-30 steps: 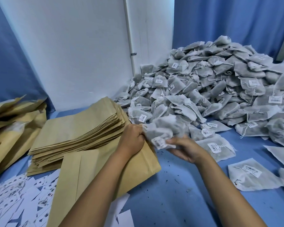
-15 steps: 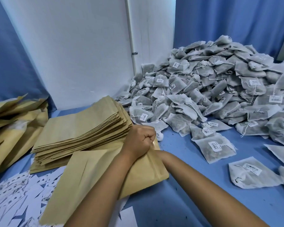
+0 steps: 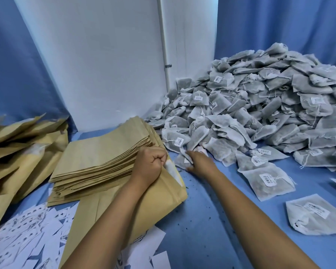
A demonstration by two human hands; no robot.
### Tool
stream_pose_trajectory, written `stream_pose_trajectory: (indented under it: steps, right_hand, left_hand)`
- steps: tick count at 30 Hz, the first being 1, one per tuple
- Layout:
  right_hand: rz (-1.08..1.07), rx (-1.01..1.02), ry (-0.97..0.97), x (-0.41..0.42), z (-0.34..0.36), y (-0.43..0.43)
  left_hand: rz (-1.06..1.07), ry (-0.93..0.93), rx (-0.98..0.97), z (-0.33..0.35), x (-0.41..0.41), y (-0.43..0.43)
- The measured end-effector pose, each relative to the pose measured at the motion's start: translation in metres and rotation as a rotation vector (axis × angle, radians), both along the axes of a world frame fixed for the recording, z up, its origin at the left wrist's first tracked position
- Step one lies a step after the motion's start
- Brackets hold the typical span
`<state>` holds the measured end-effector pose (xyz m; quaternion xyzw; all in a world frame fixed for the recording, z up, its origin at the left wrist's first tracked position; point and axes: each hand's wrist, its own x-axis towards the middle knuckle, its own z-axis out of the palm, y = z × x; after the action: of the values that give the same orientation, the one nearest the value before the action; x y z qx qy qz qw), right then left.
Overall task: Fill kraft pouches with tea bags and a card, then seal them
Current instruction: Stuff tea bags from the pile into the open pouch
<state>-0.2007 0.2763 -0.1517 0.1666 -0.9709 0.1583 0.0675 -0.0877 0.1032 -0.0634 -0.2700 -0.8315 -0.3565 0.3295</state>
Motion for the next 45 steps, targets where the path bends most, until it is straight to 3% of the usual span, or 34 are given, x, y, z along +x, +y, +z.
stream_pose_trajectory:
  steps: [2, 4, 6, 7, 9, 13, 15, 19, 22, 27, 28, 31, 34, 36, 38, 39, 40, 41, 42, 43, 45]
  right_hand:
    - [-0.022, -0.151, 0.117, 0.005, 0.002, -0.001]
    - [-0.008, -0.573, 0.099, 0.016, 0.012, 0.005]
    - [0.197, -1.189, -0.168, 0.038, 0.031, 0.015]
    - [0.35, -1.349, -0.35, 0.048, 0.038, 0.02]
    - [0.517, -1.215, -0.552, 0.066, 0.05, 0.022]
    - [0.491, -0.687, -0.449, 0.09, 0.068, -0.015]
    - [0.438, -0.561, -0.468, 0.095, 0.067, -0.04]
    - [0.439, -0.457, -0.865, 0.098, 0.056, -0.043]
    - [0.586, -0.538, -0.956, 0.097, 0.069, -0.021]
    - [0.664, -1.021, -1.039, 0.086, 0.088, 0.008]
    - [0.613, -0.974, -0.953, 0.089, 0.086, 0.0]
    - [0.381, -0.515, -0.658, 0.099, 0.072, -0.037]
    - [0.296, -0.266, -0.705, 0.104, 0.056, -0.051]
    - [0.346, -0.352, -0.824, 0.1, 0.063, -0.039]
    - [0.471, -0.771, -0.851, 0.085, 0.071, -0.018]
    - [0.379, -0.979, -0.76, 0.071, 0.069, -0.005]
    - [0.192, -1.039, -0.564, 0.056, 0.065, 0.01]
    - [-0.025, -0.93, -0.278, 0.039, 0.057, 0.024]
    - [-0.215, -0.645, -0.016, 0.025, 0.048, 0.037]
    - [-0.29, -0.35, 0.108, 0.013, 0.037, 0.046]
    - [-0.317, 0.008, 0.041, -0.003, 0.018, 0.057]
  left_hand:
    - [-0.006, 0.006, -0.005, -0.004, -0.001, 0.0]
    - [-0.012, 0.019, 0.009, -0.006, -0.001, -0.001]
    - [-0.01, 0.029, 0.016, -0.006, -0.001, -0.002]
    - [0.001, 0.034, 0.023, -0.006, -0.002, -0.002]
    - [0.036, 0.035, 0.054, -0.006, -0.002, -0.001]
    - [0.09, 0.026, 0.148, -0.004, 0.001, 0.005]
    - [0.082, 0.039, 0.153, 0.001, 0.002, 0.007]
    - [0.022, 0.045, 0.095, 0.004, 0.007, 0.004]
    - [0.03, 0.044, 0.105, 0.002, 0.008, -0.003]
    - [0.012, 0.059, 0.119, 0.006, 0.008, -0.002]
    - [0.003, 0.06, 0.122, 0.006, 0.008, 0.002]
    - [-0.059, 0.061, 0.045, 0.008, 0.008, 0.017]
    - [-0.102, 0.064, -0.233, 0.005, 0.005, 0.022]
    - [-0.056, 0.026, -0.227, 0.003, -0.001, 0.012]
    - [0.001, -0.002, -0.101, 0.003, -0.007, 0.002]
    - [0.018, -0.004, -0.065, 0.004, -0.009, -0.001]
    - [0.024, -0.001, -0.056, 0.004, -0.009, -0.001]
    - [0.028, 0.004, -0.067, 0.003, -0.01, 0.002]
    - [0.031, 0.011, -0.091, 0.002, -0.009, 0.005]
    - [0.034, 0.02, -0.117, 0.0, -0.009, 0.009]
    - [0.034, 0.037, -0.147, -0.003, -0.008, 0.013]
